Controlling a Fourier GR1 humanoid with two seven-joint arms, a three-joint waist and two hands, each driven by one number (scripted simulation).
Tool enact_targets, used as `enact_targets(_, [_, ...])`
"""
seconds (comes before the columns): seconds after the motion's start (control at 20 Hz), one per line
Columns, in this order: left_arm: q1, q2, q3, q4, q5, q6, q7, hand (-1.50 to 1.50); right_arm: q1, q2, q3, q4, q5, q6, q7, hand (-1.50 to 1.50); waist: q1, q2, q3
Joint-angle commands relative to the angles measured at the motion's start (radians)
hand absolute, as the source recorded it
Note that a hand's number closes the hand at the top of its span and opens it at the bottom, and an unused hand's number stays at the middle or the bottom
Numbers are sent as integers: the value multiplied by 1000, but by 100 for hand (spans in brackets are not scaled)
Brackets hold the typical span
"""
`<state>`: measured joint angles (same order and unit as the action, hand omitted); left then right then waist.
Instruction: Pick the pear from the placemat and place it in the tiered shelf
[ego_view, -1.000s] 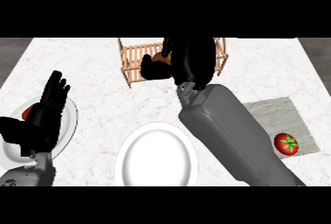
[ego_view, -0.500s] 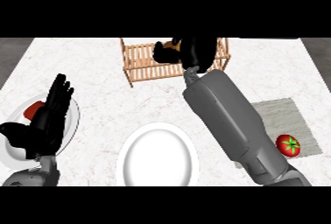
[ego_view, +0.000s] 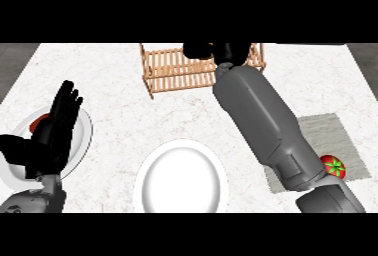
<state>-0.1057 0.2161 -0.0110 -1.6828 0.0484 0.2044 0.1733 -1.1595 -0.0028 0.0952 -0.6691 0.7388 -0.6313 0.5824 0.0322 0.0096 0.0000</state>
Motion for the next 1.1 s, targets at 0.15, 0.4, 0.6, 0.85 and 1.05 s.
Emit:
enact_targets(0.15, [13, -15, -12, -34, -9, -3, 12, 0, -83, -9, -112, 208, -147, 9, -188, -150, 15, 6, 0])
enact_targets(0.4, [14, -23, -10, 7, -11, -24, -27, 0, -117, 2, -155, 249, -199, 1, -288, -150, 5, 4, 0])
enact_targets(0.6, [23, -36, -2, -4, -29, 3, -19, 0, -106, -11, -186, 199, -256, 8, -373, -150, -7, -2, 0])
enact_targets(0.85, [23, -4, 38, 35, -8, -36, -49, 0, -136, -45, -238, 126, -321, -23, -380, -150, -17, -6, 0])
enact_targets(1.05, [42, -17, 45, 15, -5, -25, -33, 0, -40, -98, -240, 17, -315, -64, -335, -150, -39, -15, 0])
